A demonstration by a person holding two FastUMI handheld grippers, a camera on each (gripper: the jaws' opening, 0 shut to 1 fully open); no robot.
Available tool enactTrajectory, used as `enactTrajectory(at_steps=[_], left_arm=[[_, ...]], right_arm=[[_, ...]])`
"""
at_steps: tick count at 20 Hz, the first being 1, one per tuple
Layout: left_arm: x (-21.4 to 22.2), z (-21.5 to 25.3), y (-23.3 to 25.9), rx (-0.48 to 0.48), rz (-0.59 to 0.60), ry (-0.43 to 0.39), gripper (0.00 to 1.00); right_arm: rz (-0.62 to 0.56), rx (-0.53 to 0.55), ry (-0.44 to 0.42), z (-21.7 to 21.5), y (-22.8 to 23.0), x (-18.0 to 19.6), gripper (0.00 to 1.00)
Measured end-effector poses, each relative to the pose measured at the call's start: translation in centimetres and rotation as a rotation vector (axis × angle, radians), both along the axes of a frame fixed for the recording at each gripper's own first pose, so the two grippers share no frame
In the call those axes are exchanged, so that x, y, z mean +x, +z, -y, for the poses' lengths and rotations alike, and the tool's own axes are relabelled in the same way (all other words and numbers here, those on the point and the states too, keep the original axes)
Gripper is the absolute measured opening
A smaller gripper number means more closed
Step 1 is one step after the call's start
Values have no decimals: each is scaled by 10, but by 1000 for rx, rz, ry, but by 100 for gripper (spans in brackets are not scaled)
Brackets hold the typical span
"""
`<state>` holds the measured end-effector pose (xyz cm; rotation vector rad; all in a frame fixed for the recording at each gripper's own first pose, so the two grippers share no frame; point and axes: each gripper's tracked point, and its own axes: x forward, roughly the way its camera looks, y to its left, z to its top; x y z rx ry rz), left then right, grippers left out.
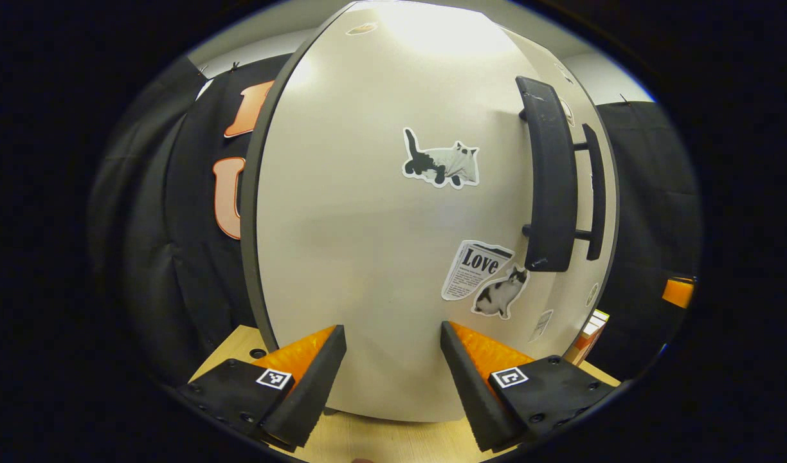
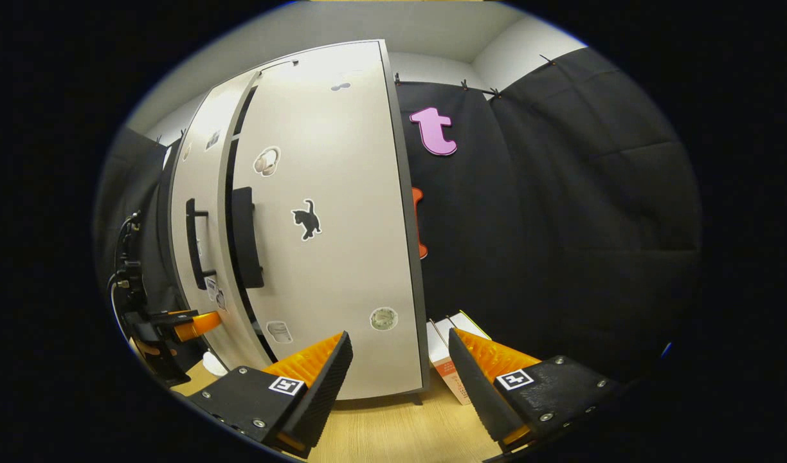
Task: Grab one shoe with the right hand and put it into the shoe cabinet, grab the other shoe with the left hand and put it into the shoe cabinet; then close the right door with the right hand and the left door with the left hand.
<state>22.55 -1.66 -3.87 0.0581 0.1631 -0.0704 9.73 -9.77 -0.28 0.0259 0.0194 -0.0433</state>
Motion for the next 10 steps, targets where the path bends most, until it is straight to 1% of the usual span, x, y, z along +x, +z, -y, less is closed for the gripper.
enactTrajectory(at_steps=[4, 7, 10], left_arm=[[3, 1, 2, 5, -23, 18, 97], [-7, -11, 16, 9, -30, 38, 97], [-30, -41, 56, 35, -14, 85, 97]], right_arm=[[22, -3, 12, -5, 24, 6, 93], [45, -8, 27, -11, 47, 3, 93], [43, -29, 25, -11, 69, 0, 93]])
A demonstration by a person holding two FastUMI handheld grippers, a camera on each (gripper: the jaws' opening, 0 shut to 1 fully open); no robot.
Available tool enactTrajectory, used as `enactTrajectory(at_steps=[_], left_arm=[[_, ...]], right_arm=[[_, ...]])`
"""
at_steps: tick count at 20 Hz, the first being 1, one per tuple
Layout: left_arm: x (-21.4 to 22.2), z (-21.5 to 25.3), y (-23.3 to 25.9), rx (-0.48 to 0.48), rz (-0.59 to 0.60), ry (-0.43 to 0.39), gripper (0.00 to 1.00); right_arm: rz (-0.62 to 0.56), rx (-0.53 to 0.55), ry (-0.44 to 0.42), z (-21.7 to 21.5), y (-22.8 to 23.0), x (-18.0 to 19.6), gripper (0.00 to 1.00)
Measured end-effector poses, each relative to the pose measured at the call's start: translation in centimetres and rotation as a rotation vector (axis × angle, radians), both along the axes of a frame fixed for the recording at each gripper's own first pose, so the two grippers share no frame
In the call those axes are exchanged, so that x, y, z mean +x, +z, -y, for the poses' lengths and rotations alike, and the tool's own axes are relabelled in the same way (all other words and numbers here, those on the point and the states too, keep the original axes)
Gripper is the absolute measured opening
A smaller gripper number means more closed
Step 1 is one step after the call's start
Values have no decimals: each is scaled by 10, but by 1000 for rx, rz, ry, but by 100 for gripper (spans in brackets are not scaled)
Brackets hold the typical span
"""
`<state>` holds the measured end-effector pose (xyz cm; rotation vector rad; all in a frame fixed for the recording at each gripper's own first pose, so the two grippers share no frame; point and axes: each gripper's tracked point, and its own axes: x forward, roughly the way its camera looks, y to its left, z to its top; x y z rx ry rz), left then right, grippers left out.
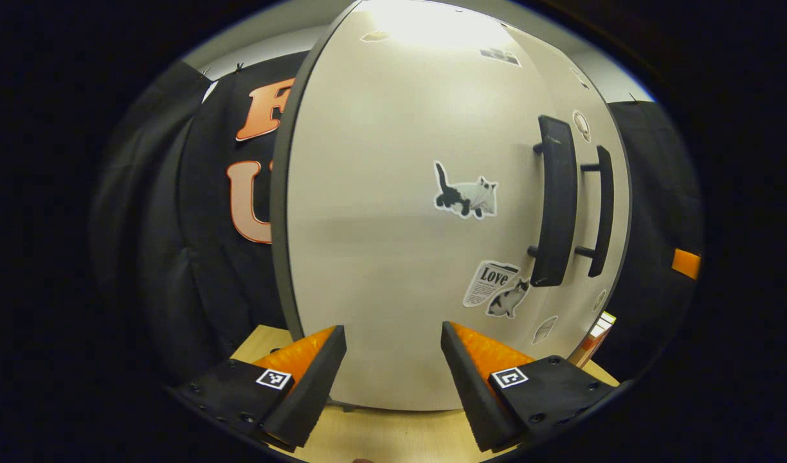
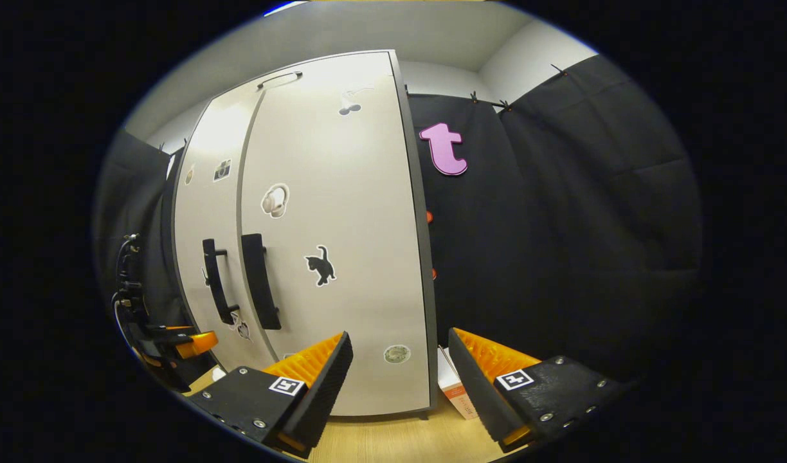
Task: Grab one shoe with the right hand and put it into the shoe cabinet, grab the other shoe with the left hand and put it into the shoe cabinet; then close the right door with the right hand and the left door with the left hand.
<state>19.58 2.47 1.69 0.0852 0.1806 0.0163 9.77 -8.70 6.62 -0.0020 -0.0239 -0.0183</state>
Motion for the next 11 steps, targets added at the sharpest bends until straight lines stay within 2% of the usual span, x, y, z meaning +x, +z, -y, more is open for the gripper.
enactTrajectory(at_steps=[4, 6, 7, 9, 11], left_arm=[[-42, -40, 81, 25, 89, 68, 97], [-68, -58, 118, -1, 140, 91, 99], [-82, -67, 135, -22, 157, 99, 96], [-105, -89, 164, -40, 188, 111, 99], [-132, -111, 187, -17, 223, 136, 96]], right_arm=[[29, -14, 21, -6, 40, -14, 93], [44, -13, 39, -10, 59, -27, 93], [53, -13, 44, -11, 68, -35, 93], [69, -17, 56, -13, 84, -51, 93], [84, -35, 62, -13, 98, -67, 92]])
